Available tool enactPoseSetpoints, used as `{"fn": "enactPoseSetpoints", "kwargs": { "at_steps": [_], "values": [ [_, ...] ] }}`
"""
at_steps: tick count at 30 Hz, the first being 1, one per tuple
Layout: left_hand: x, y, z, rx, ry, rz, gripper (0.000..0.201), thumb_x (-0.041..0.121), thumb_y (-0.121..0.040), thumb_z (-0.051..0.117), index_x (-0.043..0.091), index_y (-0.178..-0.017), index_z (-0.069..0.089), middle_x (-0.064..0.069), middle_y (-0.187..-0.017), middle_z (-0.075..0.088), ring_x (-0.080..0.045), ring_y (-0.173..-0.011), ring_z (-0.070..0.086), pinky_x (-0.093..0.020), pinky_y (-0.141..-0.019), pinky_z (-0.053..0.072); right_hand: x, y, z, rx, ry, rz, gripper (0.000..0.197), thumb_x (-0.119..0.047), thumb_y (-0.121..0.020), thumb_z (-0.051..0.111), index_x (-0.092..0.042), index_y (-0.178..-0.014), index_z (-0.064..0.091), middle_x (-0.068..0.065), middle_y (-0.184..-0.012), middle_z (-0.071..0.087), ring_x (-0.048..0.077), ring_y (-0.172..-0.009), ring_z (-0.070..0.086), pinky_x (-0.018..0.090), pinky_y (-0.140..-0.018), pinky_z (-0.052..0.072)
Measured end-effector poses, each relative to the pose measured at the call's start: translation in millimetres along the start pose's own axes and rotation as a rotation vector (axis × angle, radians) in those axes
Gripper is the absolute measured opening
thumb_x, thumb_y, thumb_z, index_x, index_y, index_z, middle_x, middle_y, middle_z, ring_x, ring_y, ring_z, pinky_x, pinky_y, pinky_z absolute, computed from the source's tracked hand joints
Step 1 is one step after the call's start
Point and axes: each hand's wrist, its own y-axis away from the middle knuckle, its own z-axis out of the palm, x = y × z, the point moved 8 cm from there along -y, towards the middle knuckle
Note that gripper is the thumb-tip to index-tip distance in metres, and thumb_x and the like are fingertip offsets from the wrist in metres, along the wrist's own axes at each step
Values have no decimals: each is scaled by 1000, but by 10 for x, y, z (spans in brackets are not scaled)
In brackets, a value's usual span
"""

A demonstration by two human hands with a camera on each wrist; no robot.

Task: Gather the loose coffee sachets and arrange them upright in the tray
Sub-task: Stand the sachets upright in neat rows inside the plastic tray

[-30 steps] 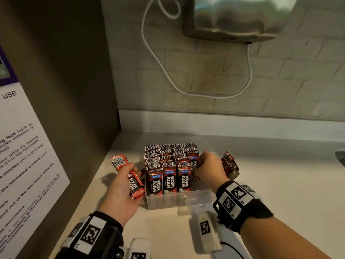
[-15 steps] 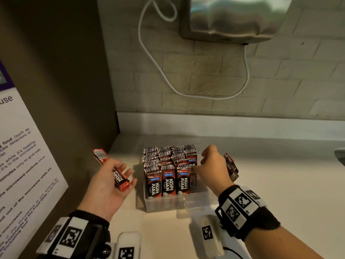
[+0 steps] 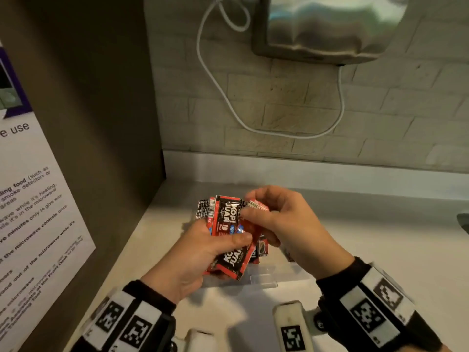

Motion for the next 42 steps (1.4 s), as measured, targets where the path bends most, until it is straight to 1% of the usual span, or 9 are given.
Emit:
{"fn": "enactPoseSetpoints", "kwargs": {
  "at_steps": [6, 10, 14, 17, 23, 27, 33, 36, 42],
  "values": [
    [-161, -16, -56, 29, 201, -186, 55, 51, -74, 61, 8, -109, 64, -14, -81, 70, -19, -56, 62, -21, -38, 38, -36, 79, -169, -83, -137, -74, 18, 7, -78, 69, -11, -76, 66, 12, -69, 61, 18, -52, 55, 24, -49, 48],
    [-76, 1, -75, 1, 362, -129, 14, 12, -65, 71, 12, -78, 63, -11, -77, 68, -17, -55, 60, -19, -36, 38, -51, 142, -265, -123, -219, -176, 22, 7, -64, 66, -15, -60, 67, 10, -86, 69, 20, -83, 63, 28, -75, 53],
    [-24, -65, -178, 140, 311, 19, 29, -5, -70, 70, 19, -74, 52, -3, -66, 67, -16, -59, 66, -21, -41, 44, 93, 201, -328, -85, -217, -199, 30, 15, -69, 70, -14, -62, 66, 10, -100, 70, 23, -99, 63, 33, -85, 53],
    [-27, -95, -232, 225, 245, 93, 32, -8, -76, 69, 19, -73, 52, 1, -63, 66, -16, -61, 67, -25, -49, 45, 195, 241, -331, -94, -302, -119, 41, -19, -48, 91, -12, -82, 67, 14, -107, 70, 29, -90, 62, 37, -73, 52],
    [-21, -133, -178, 265, 127, 171, 36, -10, -73, 72, 19, -72, 51, 4, -62, 61, -14, -63, 64, -27, -52, 47, 206, 180, -252, -10, 303, -70, 21, 2, -76, 75, -12, -91, 71, -2, -65, 63, 5, -58, 54, 13, -54, 41],
    [22, -105, -140, 276, 157, 186, 18, 11, -80, 71, 17, -74, 55, -4, -71, 67, -18, -67, 65, -26, -49, 48, 205, 125, -214, -35, 472, 4, 9, -2, -80, 74, -9, -75, 71, 7, -62, 64, 2, -45, 49, 14, -45, 38],
    [0, -34, -597, 487, 469, 125, 29, 36, -98, 49, 18, -76, 55, -4, -61, 60, -15, -47, 60, -25, -45, 52, 250, -2, -735, 378, 444, 94, 22, 2, -80, 69, -17, -67, 67, -2, -63, 66, 13, -59, 65, 26, -58, 52],
    [-18, 16, -771, 571, 470, 130, 26, 32, -98, 46, 17, -81, 57, -2, -55, 56, -13, -42, 57, -25, -44, 52, 446, -142, -596, 259, 790, 192, 14, -2, -81, 64, -13, -75, 69, 7, -74, 70, 25, -71, 69, 38, -66, 58],
    [-38, 56, -848, 582, 444, 128, 22, 30, -98, 45, 17, -84, 56, -2, -53, 56, -15, -43, 58, -25, -45, 52, 704, -277, -354, 64, 1073, 208, 19, 1, -88, 51, -10, -84, 66, 5, -81, 64, 18, -65, 55, 19, -51, 38]
  ]
}}
